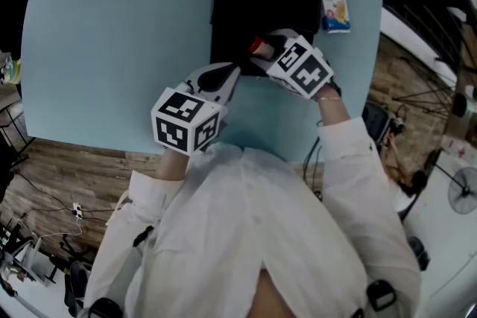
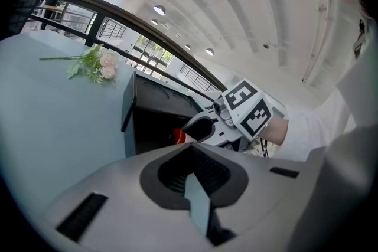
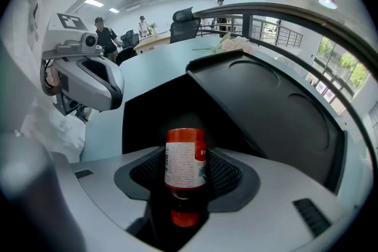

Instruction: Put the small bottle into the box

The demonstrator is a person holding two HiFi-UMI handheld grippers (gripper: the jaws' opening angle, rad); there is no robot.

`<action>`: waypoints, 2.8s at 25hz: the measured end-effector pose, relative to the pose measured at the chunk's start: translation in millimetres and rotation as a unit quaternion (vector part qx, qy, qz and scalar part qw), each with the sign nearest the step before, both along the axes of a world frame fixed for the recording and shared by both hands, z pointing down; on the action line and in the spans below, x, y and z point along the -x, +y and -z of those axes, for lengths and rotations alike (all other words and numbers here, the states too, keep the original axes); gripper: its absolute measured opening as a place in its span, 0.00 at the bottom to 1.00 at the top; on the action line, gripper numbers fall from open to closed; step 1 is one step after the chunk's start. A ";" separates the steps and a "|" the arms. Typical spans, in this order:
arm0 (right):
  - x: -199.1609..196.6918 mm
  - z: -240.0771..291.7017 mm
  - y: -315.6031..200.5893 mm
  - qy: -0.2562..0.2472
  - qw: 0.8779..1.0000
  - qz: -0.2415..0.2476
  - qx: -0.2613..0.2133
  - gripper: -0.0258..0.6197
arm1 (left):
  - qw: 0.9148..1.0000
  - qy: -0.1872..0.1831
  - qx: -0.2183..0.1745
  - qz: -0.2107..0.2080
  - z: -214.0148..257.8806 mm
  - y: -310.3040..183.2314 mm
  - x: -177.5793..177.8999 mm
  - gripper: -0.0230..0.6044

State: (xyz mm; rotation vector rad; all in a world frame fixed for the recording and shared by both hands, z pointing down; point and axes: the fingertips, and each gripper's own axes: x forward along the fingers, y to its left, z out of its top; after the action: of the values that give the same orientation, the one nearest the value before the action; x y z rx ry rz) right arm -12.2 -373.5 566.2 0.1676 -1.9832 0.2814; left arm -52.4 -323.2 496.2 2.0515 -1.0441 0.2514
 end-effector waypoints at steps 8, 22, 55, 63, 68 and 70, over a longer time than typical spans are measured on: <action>0.9 -8.8 -4.3 -0.003 1.000 0.001 -0.003 0.36 | 1.000 -0.001 0.005 0.004 -3.3 2.2 4.8 0.04; 3.6 0.5 4.3 -0.007 1.000 0.005 -0.024 0.36 | 1.000 -0.013 0.001 0.011 -1.8 3.7 8.5 0.04; -16.7 67.9 18.9 -0.106 0.987 -0.099 -0.074 0.36 | 0.997 -0.070 -0.046 -0.001 36.0 29.9 15.9 0.04; -12.0 133.1 26.1 -0.194 0.962 -0.147 -0.121 0.36 | 0.996 -0.078 -0.050 0.004 45.1 41.5 15.8 0.04; -9.4 161.0 43.2 -0.248 0.946 -0.158 -0.137 0.36 | 0.994 -0.088 -0.068 -0.005 53.9 43.5 11.2 0.04; -9.6 168.4 48.9 -0.267 0.939 -0.164 -0.144 0.36 | 0.993 -0.086 -0.081 -0.005 60.6 41.7 10.9 0.04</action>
State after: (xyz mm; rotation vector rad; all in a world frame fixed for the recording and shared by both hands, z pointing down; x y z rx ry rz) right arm -2.6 -324.6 397.8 0.6764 -2.5313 0.2660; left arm -63.3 -281.6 435.6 2.2101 -1.1935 0.3646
